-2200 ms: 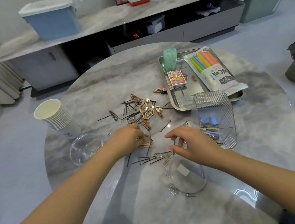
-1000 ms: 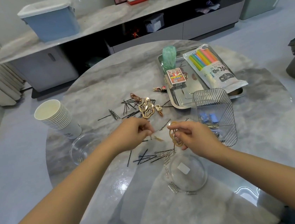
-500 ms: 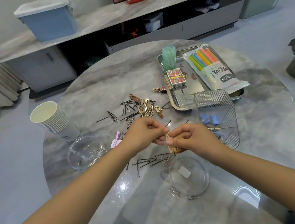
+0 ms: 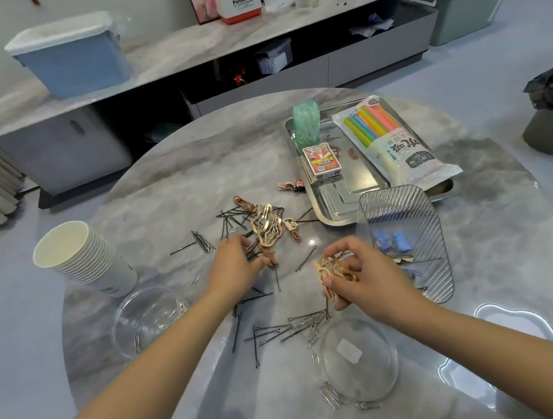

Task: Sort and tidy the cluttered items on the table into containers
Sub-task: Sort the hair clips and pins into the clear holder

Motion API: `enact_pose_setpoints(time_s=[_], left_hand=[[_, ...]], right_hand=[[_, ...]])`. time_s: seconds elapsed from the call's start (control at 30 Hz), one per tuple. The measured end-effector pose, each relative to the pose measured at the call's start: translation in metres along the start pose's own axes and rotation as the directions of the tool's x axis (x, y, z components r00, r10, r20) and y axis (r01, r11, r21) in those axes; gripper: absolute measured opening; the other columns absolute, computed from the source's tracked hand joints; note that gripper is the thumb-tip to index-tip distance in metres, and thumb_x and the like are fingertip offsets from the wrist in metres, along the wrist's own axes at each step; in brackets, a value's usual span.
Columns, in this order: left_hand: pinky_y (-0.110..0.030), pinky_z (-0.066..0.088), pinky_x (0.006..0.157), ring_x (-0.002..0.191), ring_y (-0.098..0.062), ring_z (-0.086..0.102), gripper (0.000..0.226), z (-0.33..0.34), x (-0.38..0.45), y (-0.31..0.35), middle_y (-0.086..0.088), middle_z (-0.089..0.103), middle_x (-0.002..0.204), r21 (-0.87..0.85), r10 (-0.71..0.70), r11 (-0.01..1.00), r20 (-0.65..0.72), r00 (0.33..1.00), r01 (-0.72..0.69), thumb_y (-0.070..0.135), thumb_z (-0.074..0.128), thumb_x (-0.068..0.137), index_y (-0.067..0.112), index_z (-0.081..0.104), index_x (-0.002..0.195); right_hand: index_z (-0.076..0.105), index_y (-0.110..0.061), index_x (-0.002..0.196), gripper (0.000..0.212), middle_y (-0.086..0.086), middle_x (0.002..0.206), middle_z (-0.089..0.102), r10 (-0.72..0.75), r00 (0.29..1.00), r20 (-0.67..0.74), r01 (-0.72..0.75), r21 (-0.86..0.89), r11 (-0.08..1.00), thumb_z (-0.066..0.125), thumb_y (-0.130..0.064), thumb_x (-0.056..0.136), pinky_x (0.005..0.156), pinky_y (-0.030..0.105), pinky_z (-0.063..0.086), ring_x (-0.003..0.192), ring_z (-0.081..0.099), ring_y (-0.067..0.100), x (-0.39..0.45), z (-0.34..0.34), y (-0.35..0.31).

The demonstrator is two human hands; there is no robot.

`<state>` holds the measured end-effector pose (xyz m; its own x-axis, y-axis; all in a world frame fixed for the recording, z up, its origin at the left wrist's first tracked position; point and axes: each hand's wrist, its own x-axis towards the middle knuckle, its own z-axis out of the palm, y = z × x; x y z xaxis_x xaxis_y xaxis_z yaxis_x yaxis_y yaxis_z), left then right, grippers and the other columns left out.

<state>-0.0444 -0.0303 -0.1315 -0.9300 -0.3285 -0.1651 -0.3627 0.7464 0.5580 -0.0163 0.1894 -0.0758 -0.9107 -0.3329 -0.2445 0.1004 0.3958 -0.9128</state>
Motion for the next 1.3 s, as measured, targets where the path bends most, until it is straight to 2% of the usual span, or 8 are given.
enact_pose_setpoints(time_s=[0.2,0.3,0.53,0.8,0.87,1.0,1.13,1.3], left_hand=[[-0.024,0.039,0.082,0.11,-0.02,0.05,0.053,0.008,0.009,0.004,-0.006,0.05,0.12,0.003,0.103,0.995,-0.086,0.991,-0.104,0.041,0.066,0.084,0.013,0.049,0.126],[-0.023,0.035,0.09,0.116,-0.02,0.043,0.056,0.012,0.01,0.005,-0.004,0.043,0.121,0.092,0.213,0.973,0.011,0.977,-0.213,0.042,0.067,0.083,0.021,0.05,0.132],[-0.021,0.03,0.073,0.094,-0.016,0.046,0.024,0.002,0.009,0.014,0.002,0.042,0.097,0.142,0.23,0.96,0.095,0.969,-0.242,0.026,0.072,0.081,0.018,0.067,0.103],[-0.026,0.044,0.068,0.096,-0.018,0.058,0.023,-0.009,-0.007,0.026,0.003,0.063,0.104,0.393,0.364,0.841,0.097,0.926,-0.372,0.029,0.054,0.089,0.026,0.07,0.106],[-0.026,0.047,0.067,0.088,-0.017,0.062,0.023,-0.014,-0.011,0.028,0.003,0.069,0.096,0.318,0.323,0.894,0.027,0.946,-0.315,0.024,0.053,0.089,0.022,0.072,0.101],[-0.013,0.048,0.054,0.056,0.002,0.062,0.017,-0.029,-0.018,0.033,0.004,0.069,0.072,-0.137,0.111,0.984,-0.02,0.994,-0.113,0.012,0.054,0.09,0.017,0.069,0.095],[-0.022,0.055,0.054,0.058,-0.008,0.067,0.012,-0.043,-0.035,0.038,-0.005,0.067,0.075,-0.545,-0.054,0.822,0.208,0.977,0.162,0.004,0.052,0.094,0.003,0.063,0.098],[-0.02,0.054,0.049,0.059,-0.014,0.068,0.014,-0.05,-0.059,0.039,-0.008,0.07,0.077,-0.649,-0.079,0.689,0.375,0.924,0.322,0.006,0.047,0.097,0.006,0.059,0.091]], right_hand=[[0.047,-0.024,0.114,0.036,0.011,0.087,0.066,0.001,0.999,0.037,-0.003,0.049,0.999,0.059,-0.003,0.088,0.051,0.019,0.051,0.054,0.064,0.004,0.001,0.001,0.0],[0.048,-0.024,0.114,0.036,0.006,0.082,0.065,-0.002,1.0,0.028,-0.001,0.091,0.996,0.059,-0.003,0.088,0.059,0.03,0.057,0.068,0.069,0.015,0.003,0.002,0.003],[0.049,-0.021,0.113,0.035,0.007,0.086,0.061,0.001,0.999,0.039,-0.006,0.135,0.991,0.058,0.001,0.088,0.062,0.03,0.057,0.073,0.07,0.015,0.003,0.002,0.004],[0.049,-0.025,0.113,0.037,0.007,0.089,0.06,0.005,0.999,0.033,-0.009,0.126,0.992,0.058,0.0,0.088,0.064,0.031,0.057,0.074,0.071,0.015,0.004,0.002,0.004],[0.047,-0.026,0.116,0.039,0.007,0.09,0.06,0.01,1.0,0.03,-0.013,0.113,0.994,0.058,-0.001,0.088,0.063,0.029,0.057,0.073,0.07,0.014,0.003,0.001,0.002],[0.043,-0.024,0.124,0.045,0.009,0.096,0.061,0.05,0.998,0.037,-0.055,0.138,0.989,0.058,-0.001,0.088,0.066,0.032,0.058,0.077,0.07,0.017,0.002,0.001,-0.002],[0.049,-0.012,0.12,0.036,0.008,0.094,0.066,0.119,0.991,0.054,-0.128,0.241,0.962,0.057,0.001,0.088,0.066,0.028,0.056,0.079,0.068,0.02,0.002,-0.001,-0.003],[0.061,-0.005,0.099,0.011,0.008,0.083,0.067,0.157,0.983,0.097,-0.178,0.268,0.947,0.059,-0.003,0.089,0.068,0.025,0.054,0.068,0.062,0.013,0.003,-0.003,-0.004]])
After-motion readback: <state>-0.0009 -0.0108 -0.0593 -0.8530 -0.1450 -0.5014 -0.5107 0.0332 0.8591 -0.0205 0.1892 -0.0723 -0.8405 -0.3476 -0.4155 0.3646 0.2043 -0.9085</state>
